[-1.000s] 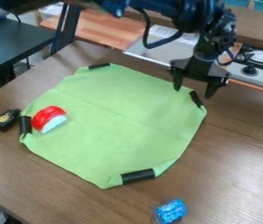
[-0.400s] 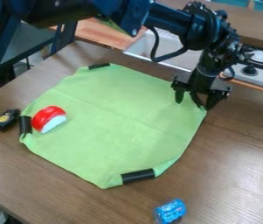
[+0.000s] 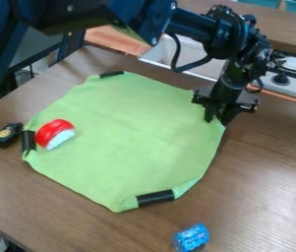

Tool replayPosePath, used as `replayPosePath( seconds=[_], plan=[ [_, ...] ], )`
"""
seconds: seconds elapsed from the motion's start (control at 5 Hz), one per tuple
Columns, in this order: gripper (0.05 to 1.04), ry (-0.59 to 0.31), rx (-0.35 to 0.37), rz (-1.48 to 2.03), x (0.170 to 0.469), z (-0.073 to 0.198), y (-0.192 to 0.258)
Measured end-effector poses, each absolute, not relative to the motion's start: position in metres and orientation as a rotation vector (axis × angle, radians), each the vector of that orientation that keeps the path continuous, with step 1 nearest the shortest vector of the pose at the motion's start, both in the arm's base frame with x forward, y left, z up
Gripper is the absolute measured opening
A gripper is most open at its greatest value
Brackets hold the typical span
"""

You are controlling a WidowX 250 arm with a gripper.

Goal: Fold the cloth from top right to bottom left

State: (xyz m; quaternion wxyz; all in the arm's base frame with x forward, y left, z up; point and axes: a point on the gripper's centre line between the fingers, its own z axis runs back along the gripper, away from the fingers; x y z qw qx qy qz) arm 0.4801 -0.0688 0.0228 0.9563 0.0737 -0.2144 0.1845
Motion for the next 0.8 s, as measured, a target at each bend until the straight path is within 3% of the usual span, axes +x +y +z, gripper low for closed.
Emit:
replayPosePath(
  seconds=[0.2,0.4,0.6,0.8],
  plan=[
    [0.158,-0.425,0.122,0.367,0.478,0.02,-0.072],
    [0.064,-0.43,0.09,0.353,0.467,0.034,-0.065],
    [0.05,-0.481,0.037,0.389,0.452,0.07,-0.046],
    [0.05,-0.466,0.002,0.437,0.429,0.08,-0.016]
  ],
)
